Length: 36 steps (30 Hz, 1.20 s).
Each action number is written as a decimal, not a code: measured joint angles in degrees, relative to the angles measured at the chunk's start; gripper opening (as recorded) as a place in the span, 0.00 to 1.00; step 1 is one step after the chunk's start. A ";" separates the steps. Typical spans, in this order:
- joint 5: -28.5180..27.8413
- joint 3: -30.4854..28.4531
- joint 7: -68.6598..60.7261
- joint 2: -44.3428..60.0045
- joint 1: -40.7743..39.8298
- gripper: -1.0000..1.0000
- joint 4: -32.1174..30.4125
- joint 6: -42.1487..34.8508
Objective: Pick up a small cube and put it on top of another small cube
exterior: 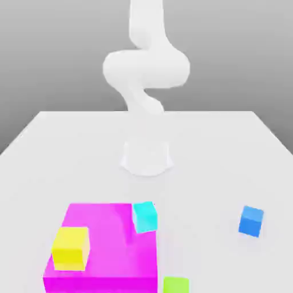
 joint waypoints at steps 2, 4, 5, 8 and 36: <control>0.15 1.08 -2.20 4.43 2.30 0.50 -1.96 2.50; 0.28 2.19 -4.29 8.64 4.44 0.50 -3.82 4.87; 0.33 2.77 -5.30 10.72 5.49 0.50 -4.74 6.05; 0.39 4.61 -8.28 16.93 8.55 0.50 -7.50 9.56; -13.62 5.31 -12.00 59.76 28.74 0.00 -18.09 36.21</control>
